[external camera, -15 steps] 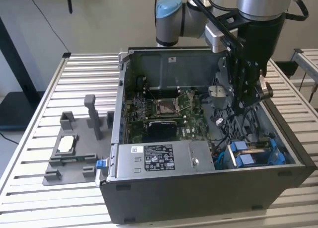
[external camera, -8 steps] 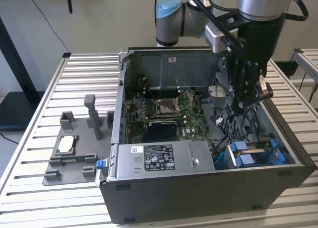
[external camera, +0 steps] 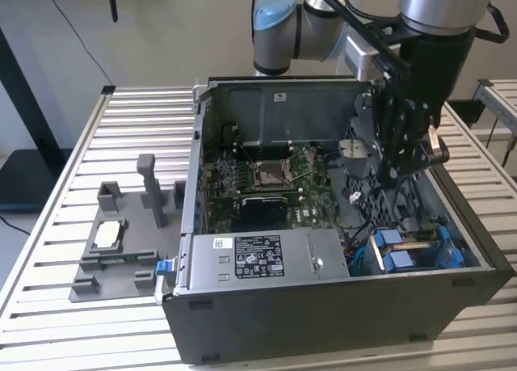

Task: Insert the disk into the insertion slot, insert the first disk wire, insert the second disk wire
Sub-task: 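Insert the second disk wire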

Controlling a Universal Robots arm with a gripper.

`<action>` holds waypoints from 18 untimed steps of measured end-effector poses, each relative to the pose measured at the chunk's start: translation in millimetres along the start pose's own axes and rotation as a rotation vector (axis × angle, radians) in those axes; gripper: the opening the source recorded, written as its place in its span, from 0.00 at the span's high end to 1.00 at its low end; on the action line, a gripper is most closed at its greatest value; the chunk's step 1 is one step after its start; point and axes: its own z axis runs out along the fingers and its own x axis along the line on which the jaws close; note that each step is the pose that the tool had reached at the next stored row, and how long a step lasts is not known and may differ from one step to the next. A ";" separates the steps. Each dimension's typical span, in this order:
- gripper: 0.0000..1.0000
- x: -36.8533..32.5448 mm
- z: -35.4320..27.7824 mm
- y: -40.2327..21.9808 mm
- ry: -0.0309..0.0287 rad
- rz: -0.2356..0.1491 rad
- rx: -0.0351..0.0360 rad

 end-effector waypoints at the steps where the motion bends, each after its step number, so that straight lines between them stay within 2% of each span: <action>1: 0.84 0.9 0.4 -1.8 -0.0007 0.000 -0.0078; 18: 0.84 19.6 7.2 -27.8 -0.0112 0.000 -0.1232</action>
